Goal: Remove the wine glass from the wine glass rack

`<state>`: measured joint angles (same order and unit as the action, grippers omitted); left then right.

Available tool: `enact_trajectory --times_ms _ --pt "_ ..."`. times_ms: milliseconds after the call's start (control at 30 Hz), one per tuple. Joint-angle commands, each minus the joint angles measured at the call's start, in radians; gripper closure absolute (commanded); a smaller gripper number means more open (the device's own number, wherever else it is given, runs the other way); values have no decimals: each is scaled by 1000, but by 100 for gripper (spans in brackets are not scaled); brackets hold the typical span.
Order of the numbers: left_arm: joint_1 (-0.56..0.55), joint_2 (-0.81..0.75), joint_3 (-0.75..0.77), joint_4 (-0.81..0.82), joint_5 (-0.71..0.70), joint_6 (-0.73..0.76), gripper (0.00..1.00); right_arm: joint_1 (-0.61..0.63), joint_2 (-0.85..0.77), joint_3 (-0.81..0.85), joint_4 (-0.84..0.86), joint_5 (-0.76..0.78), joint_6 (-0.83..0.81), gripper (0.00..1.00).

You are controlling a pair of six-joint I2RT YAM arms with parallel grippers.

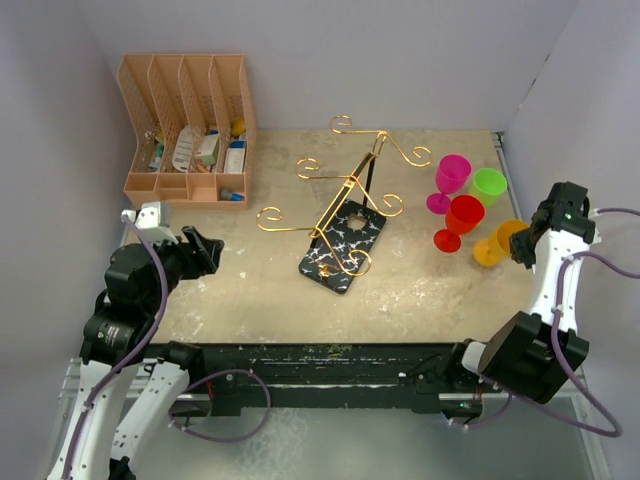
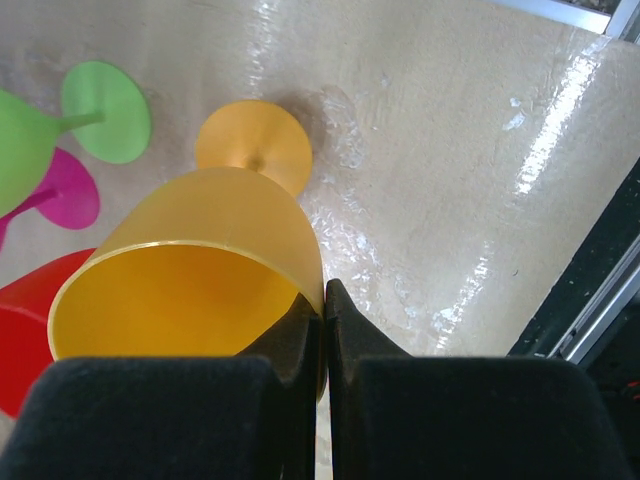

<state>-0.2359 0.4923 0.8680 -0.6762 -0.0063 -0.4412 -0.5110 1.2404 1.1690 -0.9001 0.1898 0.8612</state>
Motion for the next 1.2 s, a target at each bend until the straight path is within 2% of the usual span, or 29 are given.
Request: enact_trajectory --times_ms 0,133,367,600,667,767,867,1167 --pt "1 9 -3 23 -9 15 29 -3 11 -35 65 -7 -18 100" --pt "2 12 -3 24 -5 15 28 -2 22 -30 62 -10 -18 99" --pt "1 14 -3 23 -7 12 23 -2 57 -27 49 6 -19 84" --pt "1 18 -3 22 -6 13 22 -3 76 -10 47 10 -29 75" --pt "1 19 -3 22 -6 13 22 -2 69 0 40 24 -29 65" --pt "2 20 -3 23 -6 12 22 -2 29 20 21 66 -26 44" --pt "2 19 -3 21 -6 12 21 -1 -39 35 14 108 -26 29" --pt "2 24 -4 22 -1 12 20 35 -286 71 53 79 -106 6"
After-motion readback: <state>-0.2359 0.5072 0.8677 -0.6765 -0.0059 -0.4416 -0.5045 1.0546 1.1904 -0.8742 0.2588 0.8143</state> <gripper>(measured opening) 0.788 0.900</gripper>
